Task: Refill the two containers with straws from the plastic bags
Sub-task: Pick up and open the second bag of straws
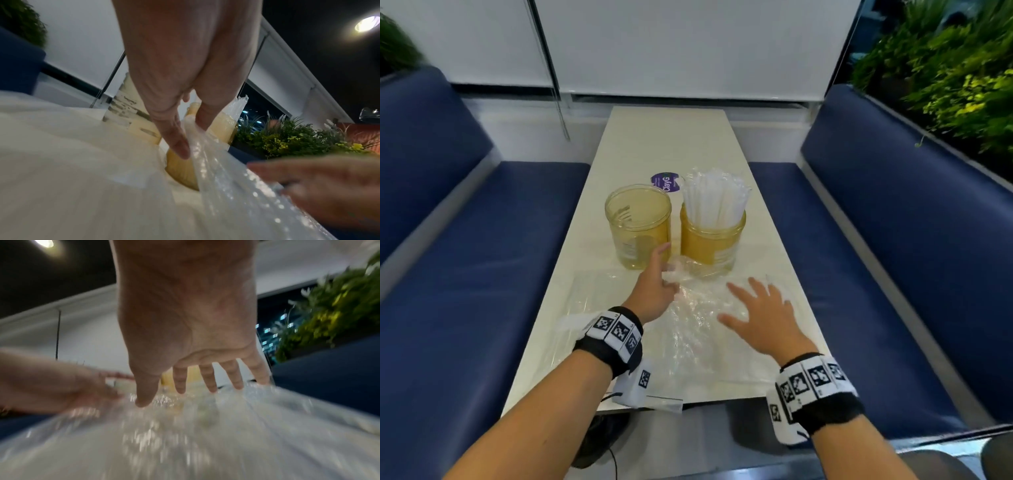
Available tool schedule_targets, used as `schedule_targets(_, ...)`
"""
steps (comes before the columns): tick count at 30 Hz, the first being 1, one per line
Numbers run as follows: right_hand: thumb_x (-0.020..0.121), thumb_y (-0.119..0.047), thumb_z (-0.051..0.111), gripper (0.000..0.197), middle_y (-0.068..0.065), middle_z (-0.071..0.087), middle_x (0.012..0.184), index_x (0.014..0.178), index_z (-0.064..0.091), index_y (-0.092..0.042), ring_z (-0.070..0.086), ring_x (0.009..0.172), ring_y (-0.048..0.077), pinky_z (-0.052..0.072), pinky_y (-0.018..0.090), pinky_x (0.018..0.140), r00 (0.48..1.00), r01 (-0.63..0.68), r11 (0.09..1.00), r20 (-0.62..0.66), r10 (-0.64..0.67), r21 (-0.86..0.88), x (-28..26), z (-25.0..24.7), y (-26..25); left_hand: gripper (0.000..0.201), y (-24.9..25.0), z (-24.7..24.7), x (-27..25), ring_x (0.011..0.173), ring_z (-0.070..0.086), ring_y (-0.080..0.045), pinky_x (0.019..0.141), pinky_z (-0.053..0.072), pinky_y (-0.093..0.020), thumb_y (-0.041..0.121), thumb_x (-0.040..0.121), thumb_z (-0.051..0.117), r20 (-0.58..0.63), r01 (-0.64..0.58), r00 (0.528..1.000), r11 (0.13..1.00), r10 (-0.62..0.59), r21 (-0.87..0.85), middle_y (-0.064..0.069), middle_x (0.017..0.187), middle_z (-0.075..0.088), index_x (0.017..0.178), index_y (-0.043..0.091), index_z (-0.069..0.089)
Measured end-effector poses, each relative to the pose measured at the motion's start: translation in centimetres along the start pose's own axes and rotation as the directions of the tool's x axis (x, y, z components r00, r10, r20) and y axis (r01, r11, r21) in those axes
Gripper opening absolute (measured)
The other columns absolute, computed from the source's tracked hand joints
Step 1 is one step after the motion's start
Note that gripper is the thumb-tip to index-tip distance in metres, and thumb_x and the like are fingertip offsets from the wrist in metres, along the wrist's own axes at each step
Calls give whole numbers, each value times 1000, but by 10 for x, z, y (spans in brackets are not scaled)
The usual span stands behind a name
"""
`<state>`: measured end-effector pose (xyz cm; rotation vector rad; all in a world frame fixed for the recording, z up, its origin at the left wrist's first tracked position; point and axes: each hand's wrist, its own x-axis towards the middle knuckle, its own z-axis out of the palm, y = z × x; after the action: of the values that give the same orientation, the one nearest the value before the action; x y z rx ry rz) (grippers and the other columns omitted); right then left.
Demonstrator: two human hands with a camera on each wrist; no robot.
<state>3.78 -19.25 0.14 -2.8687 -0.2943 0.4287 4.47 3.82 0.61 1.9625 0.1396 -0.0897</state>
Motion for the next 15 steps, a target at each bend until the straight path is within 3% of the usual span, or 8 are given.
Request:
schedule_targets(2, 94, -73, 38, 75, -4, -7, 169, 156, 4, -50, -5, 155, 34, 5, 62, 122, 989, -10, 999, 145, 15, -35, 7, 29, 2, 74, -5, -11, -6, 90, 63, -19, 78, 54, -27, 5, 94, 64, -52, -36, 998, 993, 42, 111, -2, 133, 49, 153, 24, 25)
schedule_targets(6, 97, -70, 34, 73, -2, -14, 169, 158, 1, -47, -8, 155, 36, 7, 63, 121, 974, -22, 990, 219, 53, -142, 18, 63, 15, 40, -25, -46, -30, 108, 56, -17, 94, 49, -34, 29, 93, 67, -91, -53, 991, 898, 103, 436, 4, 132, 53, 130, 27, 53)
schedule_targets(10, 97, -67, 39, 72, 3, -4, 169, 158, 10, -41, -1, 154, 39, 9, 61, 121, 982, -40, 973, 170, 81, -229, 27, 63, 12, 36, -57, -91, -62, 120, 52, -23, 99, 47, -43, 38, 93, 64, -267, 170, 964, 775, -1, 609, -1, 132, 55, 126, 26, 58)
schedule_targets(13, 98, -57, 47, 62, 11, 19, 164, 152, 36, -28, 16, 151, 38, 18, 56, 121, 999, -45, 964, -38, 37, -261, 28, 52, -13, 45, -83, -122, -87, 119, 53, -30, 94, 49, -46, 47, 95, 56, -426, 423, 885, 710, -189, 563, -6, 132, 56, 133, 23, 52)
schedule_targets(14, 97, -51, 54, 55, 13, 33, 158, 144, 49, -24, 28, 146, 37, 28, 55, 118, 981, 33, 979, -180, -70, -200, 25, 48, -25, 48, -92, -130, -94, 117, 55, -30, 93, 50, -45, 51, 95, 52, -442, 490, 857, 689, -266, 535, -6, 130, 58, 133, 22, 50)
schedule_targets(15, 95, -46, 61, 46, 12, 47, 149, 133, 61, -21, 40, 137, 35, 39, 53, 111, 927, 165, 978, -318, -198, -128, 24, 48, -40, 49, -103, -138, -102, 114, 56, -30, 91, 50, -43, 55, 96, 49, -441, 549, 827, 666, -347, 505, -6, 129, 60, 133, 23, 49)
